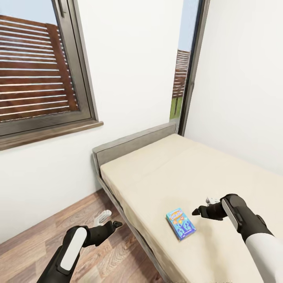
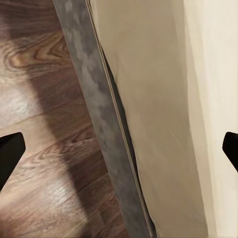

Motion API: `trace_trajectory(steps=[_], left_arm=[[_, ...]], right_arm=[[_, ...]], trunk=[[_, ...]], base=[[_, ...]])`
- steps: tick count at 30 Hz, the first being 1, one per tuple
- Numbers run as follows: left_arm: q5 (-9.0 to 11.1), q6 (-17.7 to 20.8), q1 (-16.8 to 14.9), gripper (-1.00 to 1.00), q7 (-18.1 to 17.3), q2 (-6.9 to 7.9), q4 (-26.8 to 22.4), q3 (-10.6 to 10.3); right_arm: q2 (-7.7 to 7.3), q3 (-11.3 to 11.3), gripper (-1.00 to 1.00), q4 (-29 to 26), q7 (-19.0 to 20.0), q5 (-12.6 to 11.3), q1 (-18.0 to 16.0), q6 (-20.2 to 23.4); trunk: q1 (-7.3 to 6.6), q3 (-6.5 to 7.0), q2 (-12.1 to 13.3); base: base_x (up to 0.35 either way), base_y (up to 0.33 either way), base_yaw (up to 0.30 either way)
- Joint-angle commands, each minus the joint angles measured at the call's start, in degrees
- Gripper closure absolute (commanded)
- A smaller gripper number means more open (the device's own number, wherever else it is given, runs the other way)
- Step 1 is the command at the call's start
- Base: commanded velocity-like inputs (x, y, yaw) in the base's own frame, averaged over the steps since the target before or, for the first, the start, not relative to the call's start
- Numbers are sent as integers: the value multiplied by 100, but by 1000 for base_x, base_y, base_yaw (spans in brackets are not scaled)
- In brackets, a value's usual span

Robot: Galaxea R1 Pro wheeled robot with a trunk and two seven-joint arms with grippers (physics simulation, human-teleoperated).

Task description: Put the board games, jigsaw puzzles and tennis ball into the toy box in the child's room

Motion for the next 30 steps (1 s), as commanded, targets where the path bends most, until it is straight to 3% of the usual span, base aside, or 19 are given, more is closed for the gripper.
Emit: trace_trajectory(steps=[1,17,30], left_arm=[[63,29,-3,-100,52,-6,-7,14],[72,37,-1,-100,51,-5,-31,21],[77,34,7,-100,49,7,-43,33]], right_arm=[[0,-5,-100,-4,-22,-48,-1,31],[1,5,-100,-4,-22,-48,-3,31],[5,6,-100,-4,-22,-48,-3,31]], trunk=[[22,-24,-44],[373,-311,-686],[373,-311,-686]], base=[[0,0,22],[0,0,150],[0,0,261]])
